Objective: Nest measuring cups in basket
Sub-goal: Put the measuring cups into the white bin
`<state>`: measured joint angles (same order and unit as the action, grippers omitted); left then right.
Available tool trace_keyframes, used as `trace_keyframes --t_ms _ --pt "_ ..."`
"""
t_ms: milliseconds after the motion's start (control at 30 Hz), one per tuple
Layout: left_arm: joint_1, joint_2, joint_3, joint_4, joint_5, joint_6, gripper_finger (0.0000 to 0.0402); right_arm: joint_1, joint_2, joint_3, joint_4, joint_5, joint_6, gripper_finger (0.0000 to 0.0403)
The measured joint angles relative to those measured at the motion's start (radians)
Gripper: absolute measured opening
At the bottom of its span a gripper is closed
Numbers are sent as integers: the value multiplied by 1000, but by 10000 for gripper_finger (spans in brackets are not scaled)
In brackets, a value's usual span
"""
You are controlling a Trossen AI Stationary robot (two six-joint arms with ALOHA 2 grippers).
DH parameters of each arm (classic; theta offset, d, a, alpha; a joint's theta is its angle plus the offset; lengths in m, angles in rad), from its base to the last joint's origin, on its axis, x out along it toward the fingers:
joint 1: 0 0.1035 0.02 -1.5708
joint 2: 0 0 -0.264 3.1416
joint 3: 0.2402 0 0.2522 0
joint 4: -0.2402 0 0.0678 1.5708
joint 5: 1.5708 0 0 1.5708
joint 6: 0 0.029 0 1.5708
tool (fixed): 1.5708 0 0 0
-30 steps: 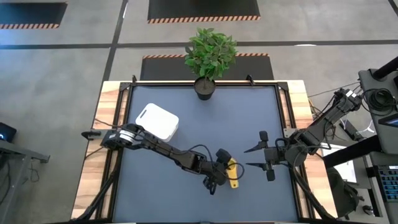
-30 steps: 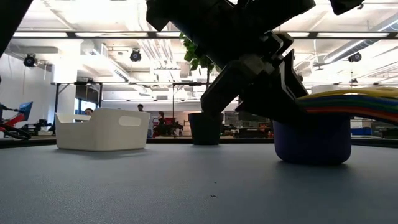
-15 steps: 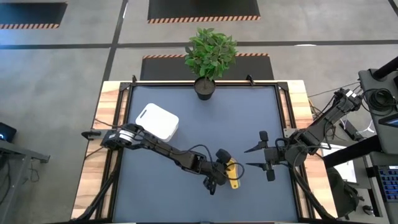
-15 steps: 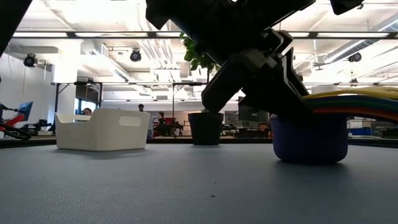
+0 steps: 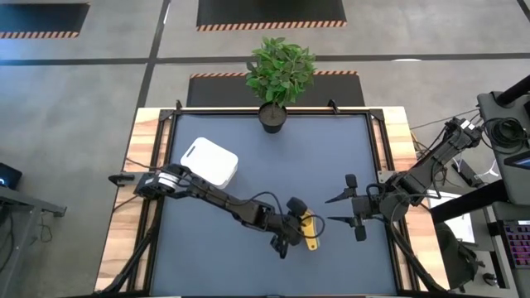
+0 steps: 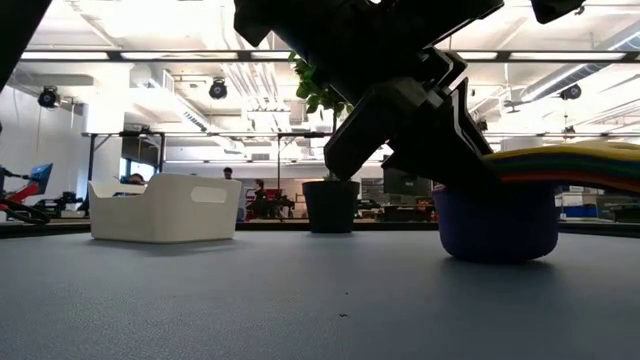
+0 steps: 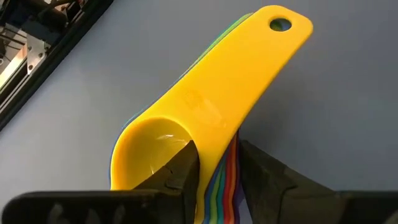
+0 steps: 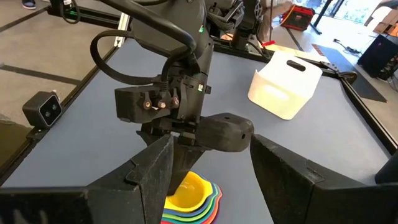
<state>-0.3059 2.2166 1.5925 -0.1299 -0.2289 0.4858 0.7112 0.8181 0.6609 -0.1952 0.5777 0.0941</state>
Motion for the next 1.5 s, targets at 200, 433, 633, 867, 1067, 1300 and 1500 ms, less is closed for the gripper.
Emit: trace_keyframes --t_ms 200,433,633,867,1067,1300,1500 --pt "1 -11 -1 -13 -2 0 84 0 0 0 0 0 0 203" --pt "1 -20 -2 -30 -23 0 84 0 0 0 0 0 0 203" --pt "1 -33 -2 -45 -43 -2 84 0 0 0 -1 0 0 203" --pt "-1 -61 -1 -71 -43 -10 84 0 0 0 -1 -1 1 203" --pt "1 -117 -4 -108 -50 -13 84 0 0 0 -3 -9 1 203" --pt "24 -243 -126 -125 -94 -28 84 0 0 0 -8 -13 1 203" --pt "43 -447 -327 -109 -220 -53 84 0 0 -1 0 -10 -6 203"
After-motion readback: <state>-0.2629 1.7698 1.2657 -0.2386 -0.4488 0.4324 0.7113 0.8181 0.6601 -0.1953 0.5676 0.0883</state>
